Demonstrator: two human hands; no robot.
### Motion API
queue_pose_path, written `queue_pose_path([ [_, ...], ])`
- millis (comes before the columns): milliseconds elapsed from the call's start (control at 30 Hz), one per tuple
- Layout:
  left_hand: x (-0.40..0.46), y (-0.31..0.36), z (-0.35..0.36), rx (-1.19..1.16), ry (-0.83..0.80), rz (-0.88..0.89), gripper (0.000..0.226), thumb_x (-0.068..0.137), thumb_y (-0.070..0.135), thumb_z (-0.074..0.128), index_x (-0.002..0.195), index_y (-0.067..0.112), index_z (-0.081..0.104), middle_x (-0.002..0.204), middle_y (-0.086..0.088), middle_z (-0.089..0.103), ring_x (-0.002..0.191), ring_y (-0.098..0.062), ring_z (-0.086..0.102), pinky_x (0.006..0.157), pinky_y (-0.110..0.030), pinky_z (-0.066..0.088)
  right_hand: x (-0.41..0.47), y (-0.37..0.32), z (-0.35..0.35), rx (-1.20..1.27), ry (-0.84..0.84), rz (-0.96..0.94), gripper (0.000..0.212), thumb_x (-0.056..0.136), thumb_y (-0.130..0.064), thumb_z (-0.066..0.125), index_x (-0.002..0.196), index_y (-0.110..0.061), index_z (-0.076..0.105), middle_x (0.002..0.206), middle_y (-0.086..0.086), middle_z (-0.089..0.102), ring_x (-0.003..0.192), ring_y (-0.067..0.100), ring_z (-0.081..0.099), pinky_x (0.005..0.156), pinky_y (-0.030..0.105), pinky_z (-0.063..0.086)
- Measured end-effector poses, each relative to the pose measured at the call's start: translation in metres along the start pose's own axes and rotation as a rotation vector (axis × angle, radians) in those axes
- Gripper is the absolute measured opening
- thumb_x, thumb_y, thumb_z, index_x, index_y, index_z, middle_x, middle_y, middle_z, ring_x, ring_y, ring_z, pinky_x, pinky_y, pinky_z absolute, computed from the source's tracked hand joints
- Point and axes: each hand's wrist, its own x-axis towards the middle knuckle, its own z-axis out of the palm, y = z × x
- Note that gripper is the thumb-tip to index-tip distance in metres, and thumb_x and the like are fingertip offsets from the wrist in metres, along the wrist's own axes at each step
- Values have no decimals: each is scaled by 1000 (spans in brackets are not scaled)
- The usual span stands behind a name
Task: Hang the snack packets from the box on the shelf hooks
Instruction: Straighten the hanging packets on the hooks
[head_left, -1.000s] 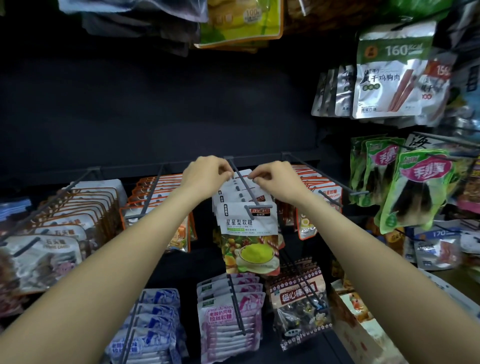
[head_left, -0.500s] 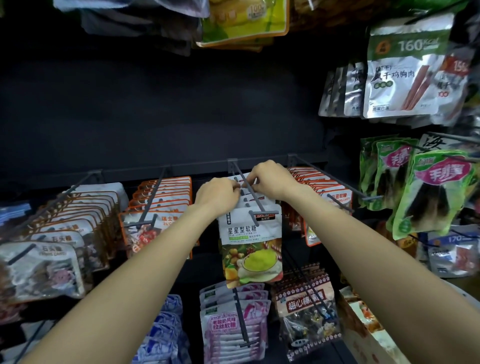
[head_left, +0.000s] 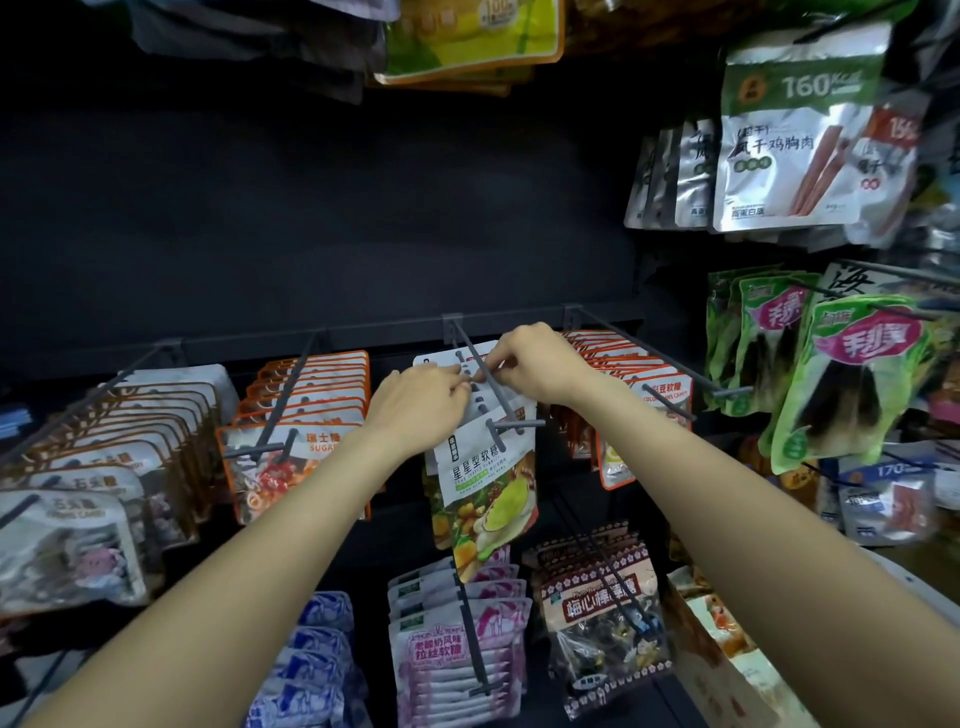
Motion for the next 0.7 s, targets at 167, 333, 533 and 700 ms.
queue_pose_path([
  [167,5,-5,-2,-100,0,-82,39,99,31,30,120,26,63,128,-1,60,116,-27,53,88,-34,43,3,0,2,74,16,39,20,86,-13,61,95,-23,75,93,-2,71,89,17,63,81,35,53],
  [333,16,-13,2,-127,-2,-176,42,100,29,28,137,28,48,138,-3,52,123,-28,49,90,-34,41,14,-1,4,100,64,118,20,89,-14,59,100,-22,73,94,-2,68,93,18,63,78,29,50],
  [533,24,-17,5,-115,-68,-160,42,99,29,28,133,33,52,141,-1,50,127,-27,45,96,-34,41,24,-6,3,16,-32,111,12,84,-18,69,92,-23,76,92,-2,71,89,20,63,75,32,51],
  [700,27,-20,6,-106,-36,-153,40,98,30,30,125,27,60,132,-2,57,119,-27,51,88,-33,44,30,-5,2,-13,38,113,18,90,-16,58,97,-22,73,99,-2,70,91,21,62,72,32,48],
])
